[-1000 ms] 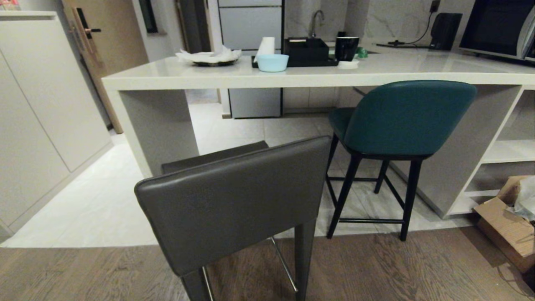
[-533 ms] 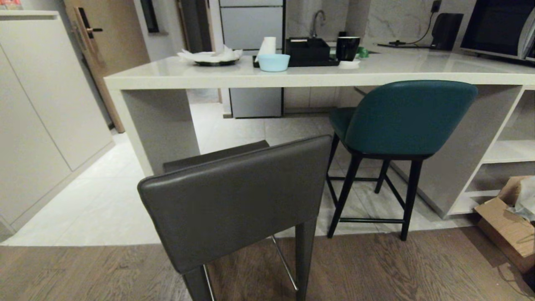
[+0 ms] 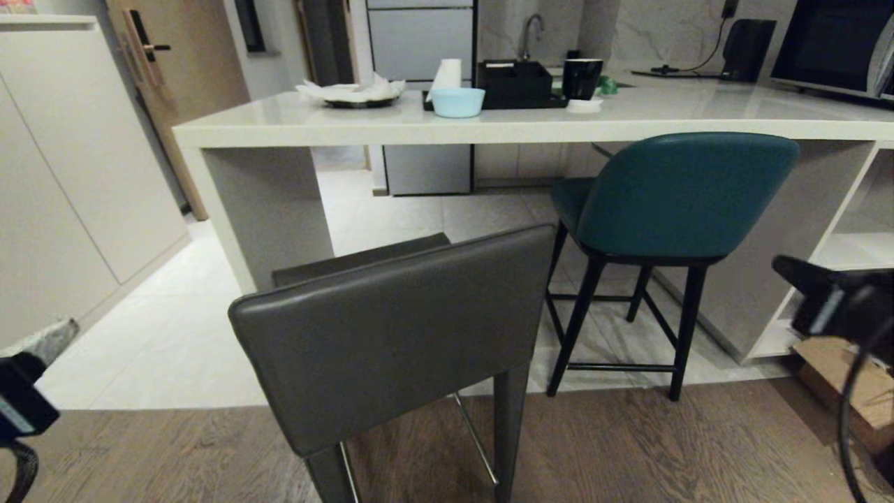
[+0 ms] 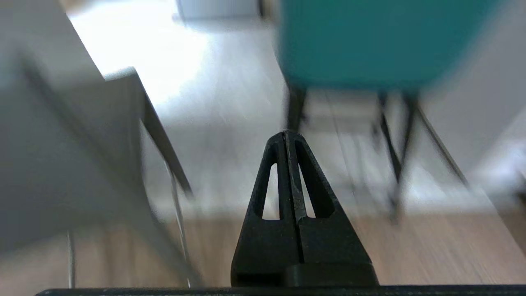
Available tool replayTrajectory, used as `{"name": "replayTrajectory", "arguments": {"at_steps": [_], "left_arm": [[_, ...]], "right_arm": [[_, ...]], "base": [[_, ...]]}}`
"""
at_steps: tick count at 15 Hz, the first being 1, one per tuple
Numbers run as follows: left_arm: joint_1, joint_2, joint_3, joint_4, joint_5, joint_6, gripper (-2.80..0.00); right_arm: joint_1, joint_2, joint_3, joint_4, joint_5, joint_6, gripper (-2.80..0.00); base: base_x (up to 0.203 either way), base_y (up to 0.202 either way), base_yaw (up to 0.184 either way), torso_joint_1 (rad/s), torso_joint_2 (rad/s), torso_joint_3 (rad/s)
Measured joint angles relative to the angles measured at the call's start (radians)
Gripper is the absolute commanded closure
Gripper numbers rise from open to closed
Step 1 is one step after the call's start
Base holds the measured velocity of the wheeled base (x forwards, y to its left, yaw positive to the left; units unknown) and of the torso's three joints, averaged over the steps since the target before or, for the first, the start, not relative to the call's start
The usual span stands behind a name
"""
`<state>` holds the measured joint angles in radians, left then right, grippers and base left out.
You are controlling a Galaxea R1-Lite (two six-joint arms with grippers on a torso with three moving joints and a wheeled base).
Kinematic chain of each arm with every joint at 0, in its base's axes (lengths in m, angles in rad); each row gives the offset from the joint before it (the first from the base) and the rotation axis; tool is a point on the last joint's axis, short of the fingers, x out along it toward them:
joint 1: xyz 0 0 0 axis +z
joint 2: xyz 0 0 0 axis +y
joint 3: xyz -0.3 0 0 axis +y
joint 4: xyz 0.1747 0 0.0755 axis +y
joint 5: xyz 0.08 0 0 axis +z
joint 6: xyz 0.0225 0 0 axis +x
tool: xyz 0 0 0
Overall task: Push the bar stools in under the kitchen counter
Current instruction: Push the gray chair back under the dining table
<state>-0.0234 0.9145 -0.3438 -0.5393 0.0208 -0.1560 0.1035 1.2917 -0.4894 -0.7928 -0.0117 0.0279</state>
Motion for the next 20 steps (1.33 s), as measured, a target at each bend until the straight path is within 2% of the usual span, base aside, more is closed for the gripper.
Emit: {"name": "replayTrajectory", "arguments": {"at_steps": [3, 6, 7, 13, 17, 20], "left_arm": [[-0.118, 0.213, 0.029, -0.2, 0.113, -0.023, 0.0], [-0.271, 0.379, 0.075, -0.462, 0.278, -0.031, 0.0], [-0.298, 0.408, 0.093, -0.516, 0.316, -0.032, 0.0], [-0.378, 0.481, 0.139, -0.538, 0.346, -0.053, 0.0], [-0.394, 0.539, 0.14, -0.543, 0.368, -0.063, 0.0], [-0.406, 0.58, 0.128, -0.545, 0.372, -0.087, 0.0]], "right_arm": [[0.088, 0.245, -0.207, -0.125, -0.017, 0.01, 0.0], [0.177, 0.405, -0.355, -0.139, -0.043, 0.011, 0.0], [0.197, 0.447, -0.386, -0.14, -0.051, 0.011, 0.0], [0.27, 0.656, -0.523, -0.185, -0.067, 0.005, 0.0], [0.295, 0.785, -0.619, -0.231, -0.08, 0.009, 0.0], [0.319, 0.838, -0.638, -0.251, -0.1, 0.015, 0.0]], "base": [[0.0, 0.0, 0.0, 0.0, 0.0, 0.0], [0.0, 0.0, 0.0, 0.0, 0.0, 0.0], [0.0, 0.0, 0.0, 0.0, 0.0, 0.0], [0.0, 0.0, 0.0, 0.0, 0.0, 0.0], [0.0, 0.0, 0.0, 0.0, 0.0, 0.0], [0.0, 0.0, 0.0, 0.0, 0.0, 0.0]]}}
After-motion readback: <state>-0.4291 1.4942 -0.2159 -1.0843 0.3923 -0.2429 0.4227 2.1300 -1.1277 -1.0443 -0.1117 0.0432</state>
